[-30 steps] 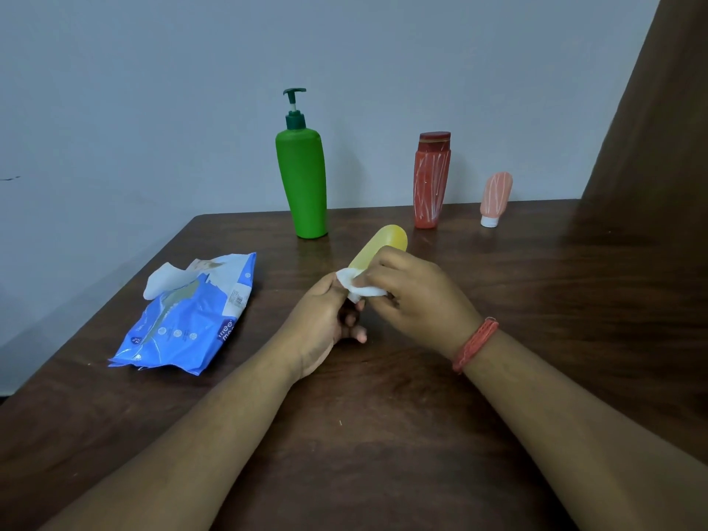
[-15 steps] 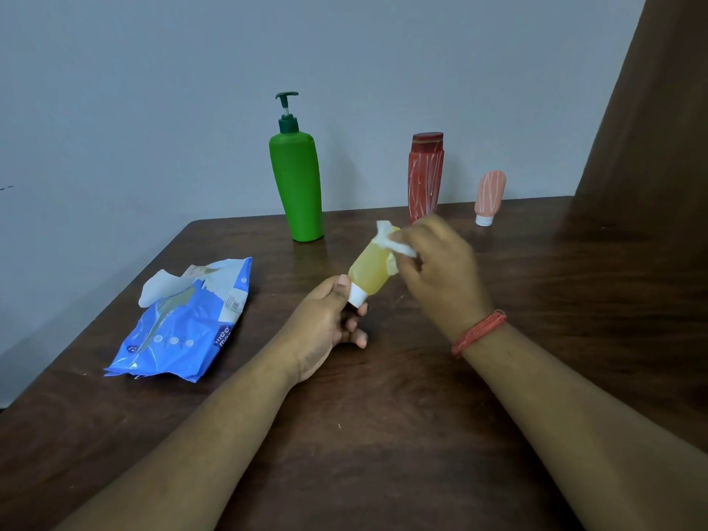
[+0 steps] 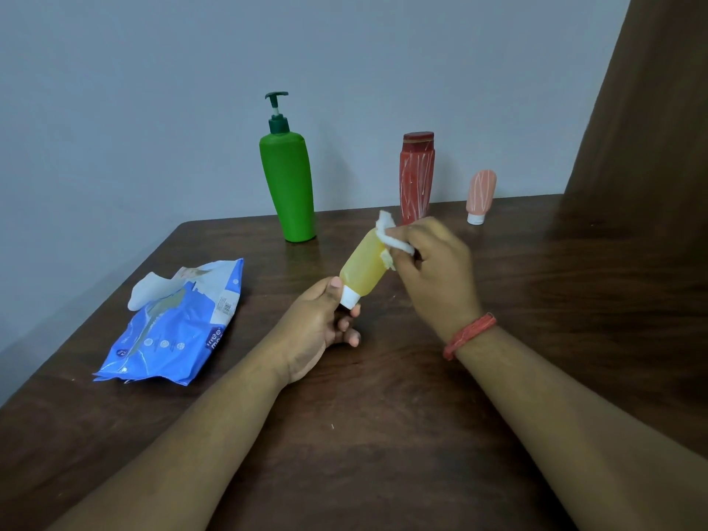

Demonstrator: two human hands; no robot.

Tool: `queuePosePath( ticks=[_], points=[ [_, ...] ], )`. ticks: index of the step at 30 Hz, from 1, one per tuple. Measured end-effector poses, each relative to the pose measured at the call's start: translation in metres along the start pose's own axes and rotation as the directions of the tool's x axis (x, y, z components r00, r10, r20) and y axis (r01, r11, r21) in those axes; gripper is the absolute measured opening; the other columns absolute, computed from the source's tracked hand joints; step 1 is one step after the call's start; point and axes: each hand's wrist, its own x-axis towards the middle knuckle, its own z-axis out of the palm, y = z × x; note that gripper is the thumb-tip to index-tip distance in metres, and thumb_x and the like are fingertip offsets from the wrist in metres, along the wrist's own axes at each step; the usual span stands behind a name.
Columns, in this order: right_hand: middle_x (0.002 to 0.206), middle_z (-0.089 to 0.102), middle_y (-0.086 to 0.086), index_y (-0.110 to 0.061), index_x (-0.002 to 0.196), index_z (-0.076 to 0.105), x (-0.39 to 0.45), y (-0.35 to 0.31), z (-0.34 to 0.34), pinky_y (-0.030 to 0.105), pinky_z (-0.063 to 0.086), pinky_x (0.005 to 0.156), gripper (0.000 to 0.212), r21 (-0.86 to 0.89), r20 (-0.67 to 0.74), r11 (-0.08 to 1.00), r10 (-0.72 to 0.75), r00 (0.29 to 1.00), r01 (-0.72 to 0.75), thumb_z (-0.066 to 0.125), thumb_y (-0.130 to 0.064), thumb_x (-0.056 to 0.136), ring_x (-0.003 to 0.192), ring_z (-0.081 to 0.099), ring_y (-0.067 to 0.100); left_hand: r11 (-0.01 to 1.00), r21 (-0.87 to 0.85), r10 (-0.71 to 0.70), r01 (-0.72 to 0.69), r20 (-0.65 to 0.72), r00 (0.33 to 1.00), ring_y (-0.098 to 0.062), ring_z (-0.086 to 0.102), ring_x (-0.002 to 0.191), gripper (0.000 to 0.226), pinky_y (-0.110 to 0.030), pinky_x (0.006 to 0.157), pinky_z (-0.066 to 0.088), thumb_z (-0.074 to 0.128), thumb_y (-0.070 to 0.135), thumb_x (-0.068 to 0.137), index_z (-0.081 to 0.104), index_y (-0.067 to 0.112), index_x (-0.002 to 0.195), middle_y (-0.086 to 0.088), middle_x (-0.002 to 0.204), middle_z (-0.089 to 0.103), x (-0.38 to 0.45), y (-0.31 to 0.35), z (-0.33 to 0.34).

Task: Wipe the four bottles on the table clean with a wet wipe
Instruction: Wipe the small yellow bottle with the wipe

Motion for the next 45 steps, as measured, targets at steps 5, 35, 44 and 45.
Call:
queuePosePath(
  ticks=[5,35,44,45],
  points=[
    [0.095,0.063,0.004,-0.007,0.104,0.075,0.001,-0.003,0.003,0.009,0.04,0.073,0.018,-0.011,0.043,0.998,-0.062,0.997,0.063,0.069,-0.002,0.087,0.083,0.057,0.011,0.998,-0.055,-0.015,0.015,0.008,1.0,-0.013,0.035,0.059,0.034,-0.029,0.054,0.046,0.032,0.029,0.109,0.057,0.007,0.117,-0.007,0.079,0.05,0.001,0.002,0.0],
    [0.091,0.062,0.005,-0.009,0.094,0.071,-0.005,-0.019,-0.001,0.038,0.052,0.061,0.015,-0.063,0.237,0.948,-0.289,0.928,0.311,0.073,-0.003,0.08,0.075,0.061,0.022,0.978,-0.208,0.018,-0.001,0.08,0.997,-0.011,0.028,0.051,0.041,-0.031,0.058,0.049,0.031,0.035,0.108,0.061,0.009,0.11,-0.004,0.075,0.052,0.005,-0.001,-0.01],
    [0.094,0.063,0.006,-0.007,0.096,0.071,-0.004,-0.017,-0.004,0.038,0.052,0.065,0.015,-0.079,0.14,0.967,-0.231,0.963,0.244,0.073,-0.002,0.082,0.078,0.06,0.02,0.978,-0.209,0.019,0.0,0.089,0.996,-0.01,0.027,0.05,0.043,-0.03,0.058,0.049,0.029,0.036,0.108,0.057,0.006,0.121,-0.003,0.074,0.052,0.005,-0.001,-0.009],
    [0.094,0.063,0.006,-0.007,0.096,0.071,-0.005,-0.017,-0.004,0.037,0.052,0.065,0.015,-0.071,0.149,0.965,-0.239,0.96,0.251,0.073,-0.002,0.082,0.078,0.06,0.02,0.979,-0.205,0.021,-0.002,0.089,0.996,-0.01,0.027,0.05,0.044,-0.03,0.059,0.049,0.029,0.036,0.108,0.057,0.006,0.122,-0.003,0.074,0.051,0.005,-0.001,-0.01]
  ],
)
